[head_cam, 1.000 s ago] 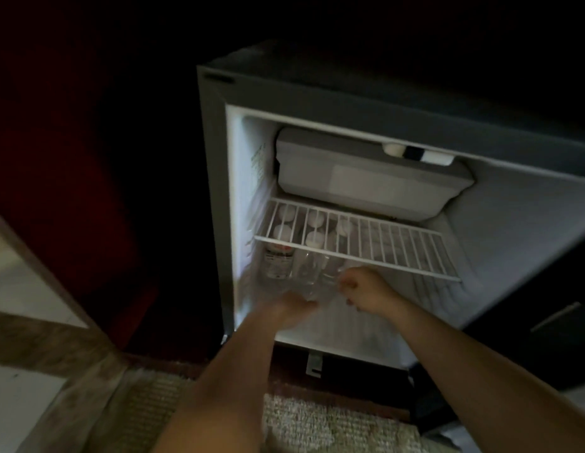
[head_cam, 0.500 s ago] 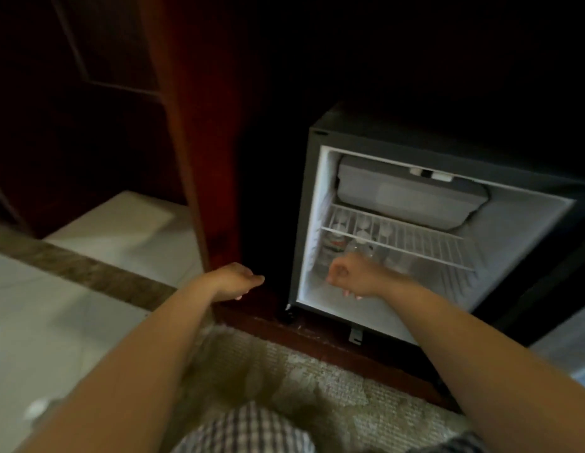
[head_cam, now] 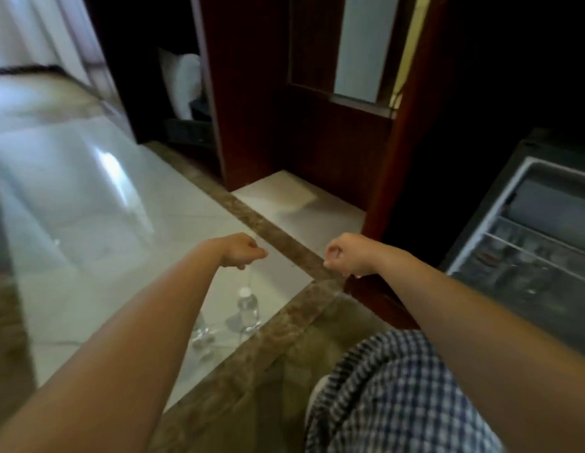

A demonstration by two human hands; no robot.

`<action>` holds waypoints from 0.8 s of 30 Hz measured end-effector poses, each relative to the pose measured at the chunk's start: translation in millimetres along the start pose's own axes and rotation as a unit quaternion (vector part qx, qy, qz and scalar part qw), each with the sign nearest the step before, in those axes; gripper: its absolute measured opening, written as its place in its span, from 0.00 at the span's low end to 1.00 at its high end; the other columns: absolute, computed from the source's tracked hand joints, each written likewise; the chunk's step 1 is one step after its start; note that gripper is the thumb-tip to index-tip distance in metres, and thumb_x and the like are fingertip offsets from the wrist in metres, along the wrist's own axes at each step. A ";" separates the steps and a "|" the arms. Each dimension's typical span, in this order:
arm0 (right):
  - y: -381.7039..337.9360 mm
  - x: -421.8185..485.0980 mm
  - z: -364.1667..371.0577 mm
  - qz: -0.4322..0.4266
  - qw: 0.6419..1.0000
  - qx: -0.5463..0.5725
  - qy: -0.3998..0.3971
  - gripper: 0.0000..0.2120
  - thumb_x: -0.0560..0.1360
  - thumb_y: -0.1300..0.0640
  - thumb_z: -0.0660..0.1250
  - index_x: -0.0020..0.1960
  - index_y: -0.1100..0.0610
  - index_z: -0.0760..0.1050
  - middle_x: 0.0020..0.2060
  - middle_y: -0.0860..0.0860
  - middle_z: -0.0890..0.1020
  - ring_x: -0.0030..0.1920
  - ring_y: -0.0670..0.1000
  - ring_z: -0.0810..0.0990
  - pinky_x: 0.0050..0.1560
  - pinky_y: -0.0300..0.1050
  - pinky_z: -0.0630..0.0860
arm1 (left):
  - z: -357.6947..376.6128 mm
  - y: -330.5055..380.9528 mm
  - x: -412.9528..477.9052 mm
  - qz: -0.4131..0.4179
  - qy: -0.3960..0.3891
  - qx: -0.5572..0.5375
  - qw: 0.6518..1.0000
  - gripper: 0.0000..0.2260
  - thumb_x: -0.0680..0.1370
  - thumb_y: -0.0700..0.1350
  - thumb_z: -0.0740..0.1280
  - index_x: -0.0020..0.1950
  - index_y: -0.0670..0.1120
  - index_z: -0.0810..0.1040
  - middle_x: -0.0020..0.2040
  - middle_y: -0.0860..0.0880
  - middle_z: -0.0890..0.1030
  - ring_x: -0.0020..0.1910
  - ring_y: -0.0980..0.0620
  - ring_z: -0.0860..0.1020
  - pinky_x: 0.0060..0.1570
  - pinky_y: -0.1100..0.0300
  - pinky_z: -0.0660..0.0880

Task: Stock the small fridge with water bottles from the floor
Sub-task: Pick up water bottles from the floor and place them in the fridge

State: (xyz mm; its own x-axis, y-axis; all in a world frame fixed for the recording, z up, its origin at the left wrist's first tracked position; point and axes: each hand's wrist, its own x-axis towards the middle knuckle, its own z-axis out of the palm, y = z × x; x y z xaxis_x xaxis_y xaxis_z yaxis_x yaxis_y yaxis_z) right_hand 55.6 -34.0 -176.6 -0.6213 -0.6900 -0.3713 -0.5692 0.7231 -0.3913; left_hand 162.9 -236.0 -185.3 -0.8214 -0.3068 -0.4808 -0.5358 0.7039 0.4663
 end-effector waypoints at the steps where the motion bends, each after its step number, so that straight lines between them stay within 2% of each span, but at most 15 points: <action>1: -16.9 8.2 9.7 -0.012 1.000 -0.009 -0.006 0.13 0.78 0.51 0.63 0.55 0.60 0.77 0.49 0.57 0.81 0.49 0.56 0.81 0.46 0.49 0.77 | -2.6 -22.6 -4.6 -0.016 0.007 -0.003 1.000 0.24 0.80 0.54 0.57 0.68 0.38 0.70 0.63 0.41 0.76 0.60 0.43 0.77 0.60 0.51 0.72; 6: -68.1 50.5 56.5 -0.046 0.997 -0.043 -0.040 0.13 0.76 0.51 0.64 0.57 0.58 0.76 0.52 0.54 0.79 0.48 0.53 0.81 0.53 0.51 0.80 | 6.0 -108.7 -8.6 -0.079 0.025 -0.037 0.996 0.22 0.80 0.53 0.59 0.64 0.37 0.74 0.60 0.39 0.78 0.54 0.43 0.78 0.59 0.53 0.72; 10: -92.9 85.8 92.9 -0.051 0.991 -0.085 -0.087 0.14 0.77 0.53 0.63 0.60 0.59 0.75 0.54 0.56 0.80 0.51 0.55 0.80 0.57 0.52 0.78 | 30.3 -162.4 3.6 -0.117 0.029 -0.070 0.990 0.21 0.80 0.51 0.60 0.65 0.37 0.73 0.65 0.40 0.75 0.62 0.42 0.75 0.65 0.51 0.70; 13: -97.1 112.3 115.7 -0.045 0.989 -0.100 -0.099 0.14 0.77 0.54 0.63 0.59 0.60 0.75 0.54 0.58 0.80 0.52 0.57 0.80 0.57 0.53 0.78 | 55.4 -185.4 22.6 -0.122 0.022 -0.108 0.986 0.20 0.79 0.50 0.61 0.64 0.37 0.74 0.64 0.39 0.76 0.62 0.41 0.75 0.65 0.50 0.71; 16: -94.3 139.3 140.4 -0.036 0.990 -0.096 -0.098 0.16 0.77 0.58 0.63 0.63 0.59 0.72 0.56 0.58 0.78 0.54 0.57 0.79 0.55 0.49 0.77 | 79.2 -196.4 44.5 -0.128 0.012 -0.143 0.981 0.19 0.78 0.52 0.62 0.63 0.40 0.75 0.63 0.41 0.77 0.61 0.42 0.76 0.64 0.51 0.72; 20: -84.9 164.9 174.1 -0.048 0.988 -0.097 -0.110 0.23 0.76 0.59 0.64 0.71 0.55 0.65 0.65 0.57 0.73 0.61 0.58 0.75 0.60 0.49 0.75 | 110.5 -199.3 73.9 -0.148 -0.001 -0.181 0.972 0.23 0.78 0.52 0.63 0.70 0.43 0.69 0.68 0.44 0.72 0.67 0.45 0.71 0.67 0.53 0.67; 24: -74.3 189.5 192.6 -0.063 0.986 -0.119 -0.102 0.28 0.76 0.65 0.63 0.73 0.52 0.59 0.66 0.57 0.68 0.60 0.58 0.74 0.58 0.49 0.74 | 137.5 -195.7 96.6 -0.149 0.000 -0.223 0.963 0.27 0.78 0.51 0.64 0.74 0.45 0.61 0.73 0.44 0.66 0.71 0.45 0.67 0.70 0.50 0.65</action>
State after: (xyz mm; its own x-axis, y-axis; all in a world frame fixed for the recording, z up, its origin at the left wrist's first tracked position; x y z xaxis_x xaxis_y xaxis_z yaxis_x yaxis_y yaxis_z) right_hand 83.9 -224.7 -380.0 -0.4301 -0.7488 -0.5043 -0.7603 0.6017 -0.2449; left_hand 215.3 -315.4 -425.1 -0.6180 -0.4523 -0.6431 -0.7787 0.2389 0.5802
